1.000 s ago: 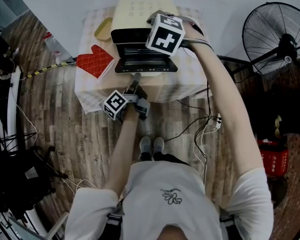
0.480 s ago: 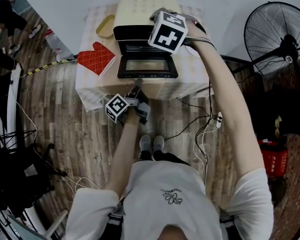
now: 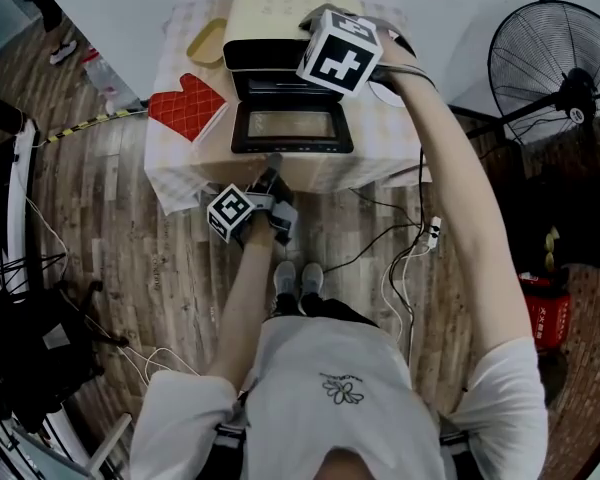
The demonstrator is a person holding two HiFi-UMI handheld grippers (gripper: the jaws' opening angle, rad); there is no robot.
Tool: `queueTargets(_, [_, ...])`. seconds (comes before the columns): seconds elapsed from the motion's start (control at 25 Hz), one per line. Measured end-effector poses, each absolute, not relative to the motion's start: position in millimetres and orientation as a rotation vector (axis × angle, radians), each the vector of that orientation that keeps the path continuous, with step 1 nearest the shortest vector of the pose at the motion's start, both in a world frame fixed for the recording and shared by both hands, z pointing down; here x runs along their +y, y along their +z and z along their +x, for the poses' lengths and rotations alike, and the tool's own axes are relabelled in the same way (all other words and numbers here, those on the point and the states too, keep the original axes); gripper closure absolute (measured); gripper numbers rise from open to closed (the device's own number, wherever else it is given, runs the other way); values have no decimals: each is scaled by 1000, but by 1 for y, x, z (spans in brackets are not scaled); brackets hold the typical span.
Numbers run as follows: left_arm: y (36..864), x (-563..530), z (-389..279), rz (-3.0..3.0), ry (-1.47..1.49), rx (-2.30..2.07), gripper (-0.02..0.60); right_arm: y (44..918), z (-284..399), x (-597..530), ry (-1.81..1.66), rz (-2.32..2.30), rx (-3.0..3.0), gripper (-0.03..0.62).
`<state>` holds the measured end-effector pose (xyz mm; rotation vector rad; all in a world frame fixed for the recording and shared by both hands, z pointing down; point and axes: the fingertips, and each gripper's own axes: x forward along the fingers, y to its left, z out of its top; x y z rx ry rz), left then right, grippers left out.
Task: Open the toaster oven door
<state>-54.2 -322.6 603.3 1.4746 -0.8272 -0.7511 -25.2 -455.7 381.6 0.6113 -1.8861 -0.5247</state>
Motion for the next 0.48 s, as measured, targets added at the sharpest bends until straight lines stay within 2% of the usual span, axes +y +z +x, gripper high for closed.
queueTargets(0.48, [650,-312,-54,1346,-701,-859,556,395,-19,-453,-430,598,-1911,436])
